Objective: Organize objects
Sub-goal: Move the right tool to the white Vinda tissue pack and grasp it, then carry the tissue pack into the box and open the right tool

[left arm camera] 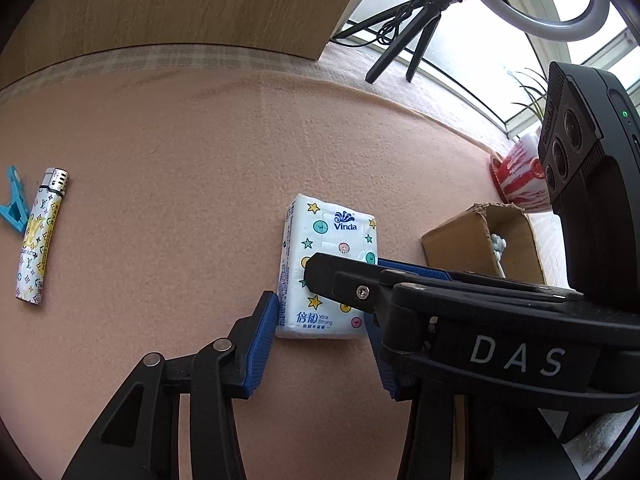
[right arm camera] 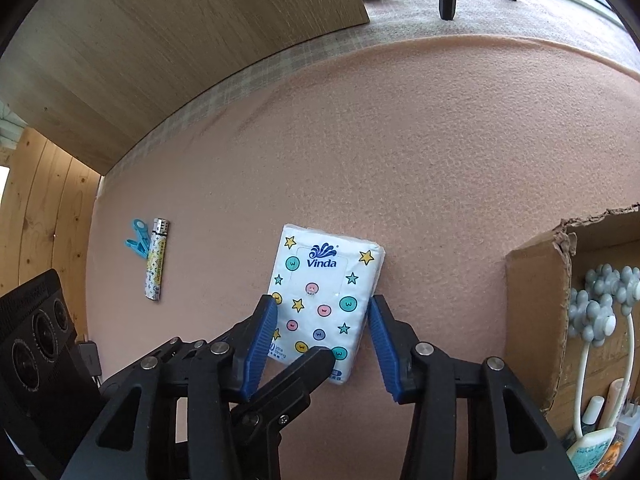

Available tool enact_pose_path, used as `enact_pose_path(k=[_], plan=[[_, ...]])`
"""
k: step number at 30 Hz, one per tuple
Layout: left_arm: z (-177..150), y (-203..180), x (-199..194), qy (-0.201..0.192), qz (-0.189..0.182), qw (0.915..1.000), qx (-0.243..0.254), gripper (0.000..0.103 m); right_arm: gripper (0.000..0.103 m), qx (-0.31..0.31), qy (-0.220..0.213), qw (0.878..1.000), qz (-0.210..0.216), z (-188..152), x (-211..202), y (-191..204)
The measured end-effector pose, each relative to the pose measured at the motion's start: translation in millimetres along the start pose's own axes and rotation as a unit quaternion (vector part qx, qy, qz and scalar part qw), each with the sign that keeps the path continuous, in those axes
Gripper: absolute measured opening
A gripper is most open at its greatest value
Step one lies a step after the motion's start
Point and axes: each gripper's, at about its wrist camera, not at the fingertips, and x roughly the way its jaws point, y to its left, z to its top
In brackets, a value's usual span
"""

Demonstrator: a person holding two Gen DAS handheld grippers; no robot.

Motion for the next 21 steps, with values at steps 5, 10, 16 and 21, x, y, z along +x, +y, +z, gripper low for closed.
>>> enact_pose_path(k=[5, 10, 16, 21], plan=[[-8, -3, -11, -0.007, -0.004, 0.9999, -0.008, 0.048, 0.038, -0.004, -0.003, 1.0, 0.007, -4, -6, 1], [-23, -10, -20, -0.009, -0.005, 0.9999, -0.008, 0.048, 0.038, -0.008, -0.002, 1.0, 0.013, -13, -10, 2], [-41, -28, -35, -0.019, -0.01, 0.9997, -0.005, 0.047, 0.038, -0.016, -0.017, 1.0, 0.017, -32, -26, 1], [-53, -47, -46, -0.033, -0.01, 0.9994, 0.004, 0.046, 0.038, -0.016, -0.03, 0.999, 0.027, -48, -41, -4]])
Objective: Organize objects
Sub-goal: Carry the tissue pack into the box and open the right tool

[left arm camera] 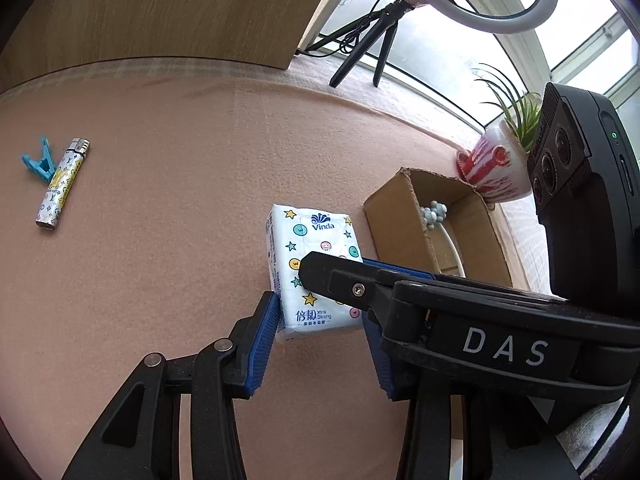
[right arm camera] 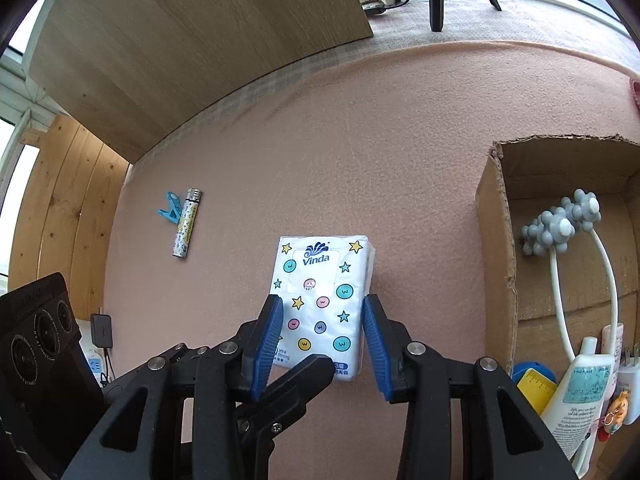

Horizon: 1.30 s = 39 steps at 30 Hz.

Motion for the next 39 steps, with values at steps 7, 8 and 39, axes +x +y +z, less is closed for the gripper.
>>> enact_pose_path(k=[7, 8, 39], plan=[[-5, -36, -13, -0.014, -0.005, 0.9995, 0.028, 0.046, 0.038, 0.0, -0.03, 0.999, 0.01, -20, -41, -12], [-4, -41, -13, -0.015, -0.008, 0.9994, 0.03, 0.046, 0.038, -0.001, -0.034, 0.999, 0.01, -20, -46, -14], [17, -193, 53, -0.021, -0.04, 0.9919, 0.119, 0.082, 0.043, 0.076, -0.138, 0.987, -0.043, -16, -154, -148]])
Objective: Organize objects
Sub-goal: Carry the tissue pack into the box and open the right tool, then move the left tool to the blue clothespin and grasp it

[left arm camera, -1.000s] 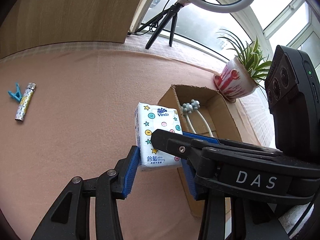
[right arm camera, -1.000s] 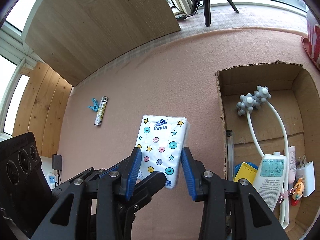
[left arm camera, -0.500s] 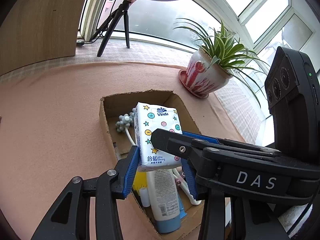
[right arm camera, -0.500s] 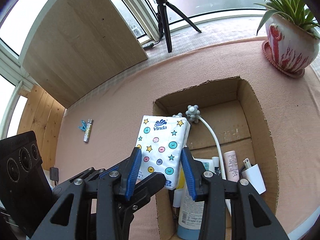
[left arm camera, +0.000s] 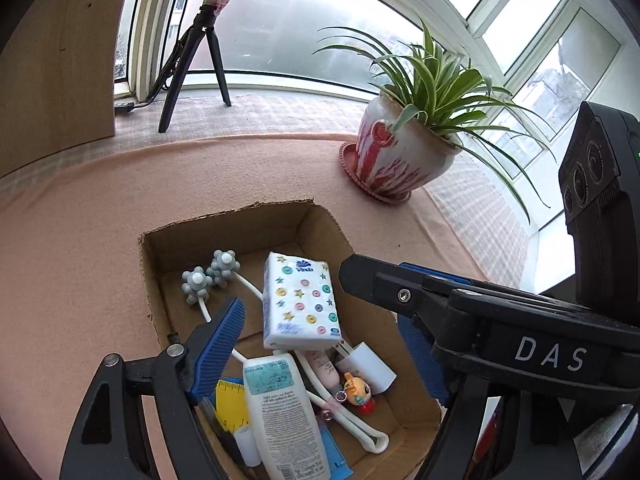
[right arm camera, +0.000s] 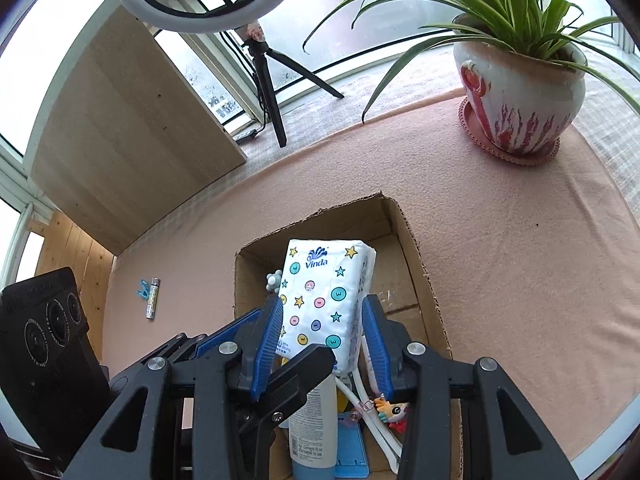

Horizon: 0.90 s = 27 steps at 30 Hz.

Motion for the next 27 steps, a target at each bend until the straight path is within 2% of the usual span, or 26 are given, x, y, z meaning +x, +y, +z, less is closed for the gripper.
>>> enact_pose_path(k=[1, 3, 15, 23, 27], plan=[[0, 2, 0, 0.001, 0.002, 1.0, -0.002, 0.082, 0.053, 0.001, -0.002, 1.0, -0.011, 1, 1, -1], [-2, 6, 0, 0.004, 0.006, 1.0, -0.002, 0.082, 0.063, 0.002, -0.007, 1.0, -0.023, 2, 0, -4], [-17, 39, -23, 0.001, 0.025, 0.9991, -0.034, 0.082, 0.063, -0.001, -0.005, 1.0, -0.016, -2, 7, 3], [-32, 87, -55, -0.007, 0.055, 0.9956, -0.076, 0.082, 0.063, -0.031, -0.008, 0.999, -0.007, -8, 18, 38], [-40, 118, -75, -0.012, 0.078, 0.9923, -0.096, 0.082, 0.063, -0.05, 0.005, 0.999, 0.002, -12, 31, 64]])
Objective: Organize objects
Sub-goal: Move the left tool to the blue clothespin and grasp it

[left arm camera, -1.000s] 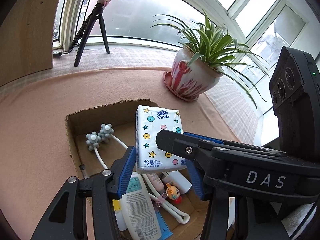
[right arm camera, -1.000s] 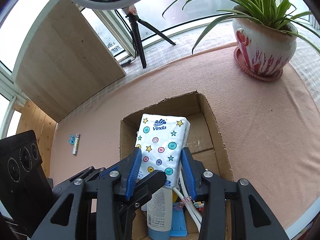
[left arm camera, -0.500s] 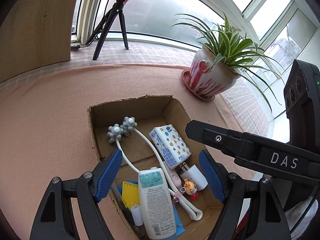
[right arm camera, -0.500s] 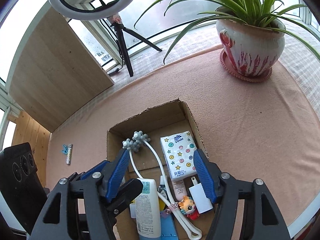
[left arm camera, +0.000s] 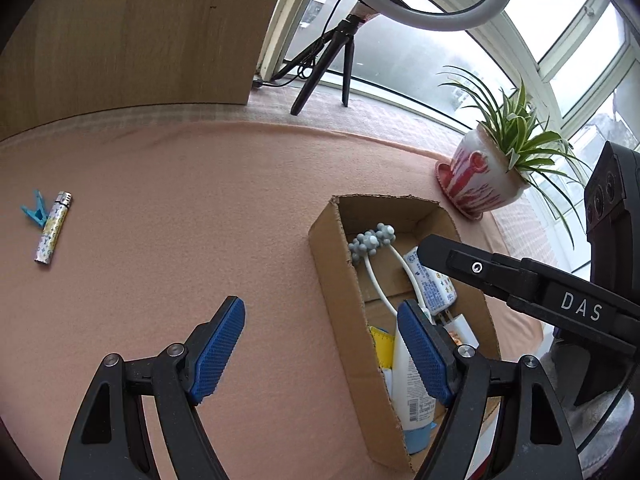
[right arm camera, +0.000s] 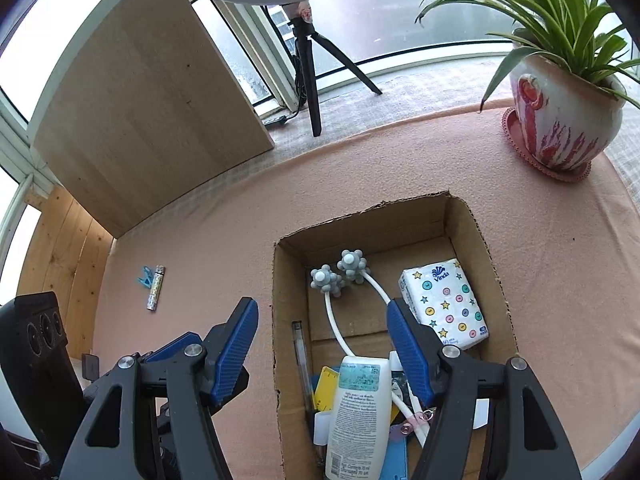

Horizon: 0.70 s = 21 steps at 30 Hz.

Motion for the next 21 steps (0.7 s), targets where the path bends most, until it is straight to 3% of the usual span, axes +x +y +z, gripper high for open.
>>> enact_pose_path(k=[12, 21], plan=[[15, 128, -30, -0.007, 0.066, 0.9943, -0.083, 0.082, 0.063, -0.03, 0.045, 0.998, 0.015, -26, 41, 66], [48, 216, -25, 0.006, 0.11, 0.9857, -0.128, 0.082, 0.063, -0.02, 0.058, 0.998, 0.009, -38, 50, 77]])
